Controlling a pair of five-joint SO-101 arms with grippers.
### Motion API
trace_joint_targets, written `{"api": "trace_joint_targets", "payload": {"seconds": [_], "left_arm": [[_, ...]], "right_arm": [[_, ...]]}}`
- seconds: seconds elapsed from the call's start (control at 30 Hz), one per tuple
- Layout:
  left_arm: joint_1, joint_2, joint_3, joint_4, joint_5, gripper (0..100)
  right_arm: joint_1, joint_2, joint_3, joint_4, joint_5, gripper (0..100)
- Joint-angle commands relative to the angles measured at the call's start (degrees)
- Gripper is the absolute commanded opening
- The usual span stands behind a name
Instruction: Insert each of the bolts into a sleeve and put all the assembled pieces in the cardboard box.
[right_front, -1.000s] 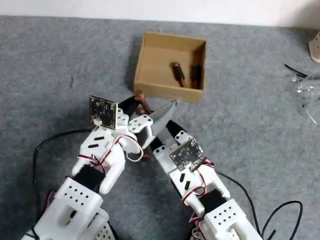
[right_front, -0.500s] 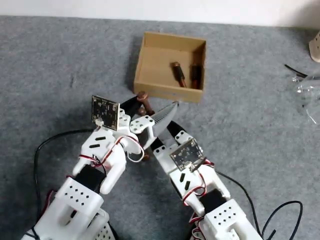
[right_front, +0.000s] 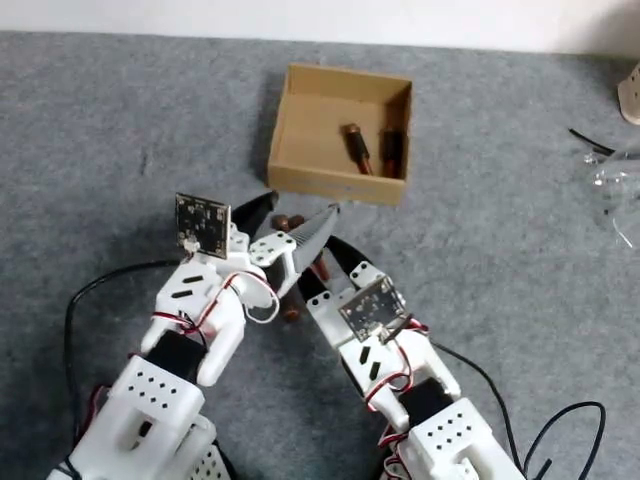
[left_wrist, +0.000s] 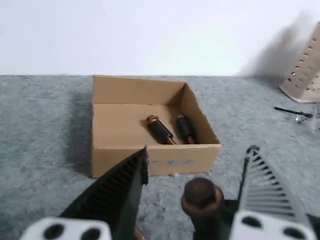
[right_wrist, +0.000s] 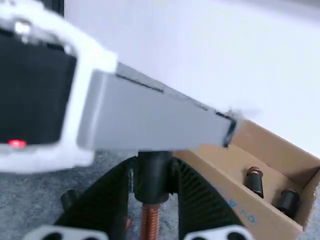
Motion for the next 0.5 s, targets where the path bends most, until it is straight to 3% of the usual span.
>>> {"api": "trace_joint_targets", "payload": {"seconds": [0.0,0.27,0.37,0.47], "left_arm": [[-1.89,-0.04,-1.01,-0.88,0.79,28],[-15.25,-9.98,0.57,0.0,16.7,28],[-17.45,-16.84,4.62,2.29,16.26,28],[-17.54,-23.16,10.51,2.46,10.81,28]], "right_arm": [[1.01,-1.19,6.11,-0.31,0.44,0.4],[1.1,-1.19,6.11,-0.31,0.44,0.4],[2.42,-1.19,6.02,-0.31,0.44,0.4],[3.21,-1.19,5.14,-0.31,0.18,0.4]]}}
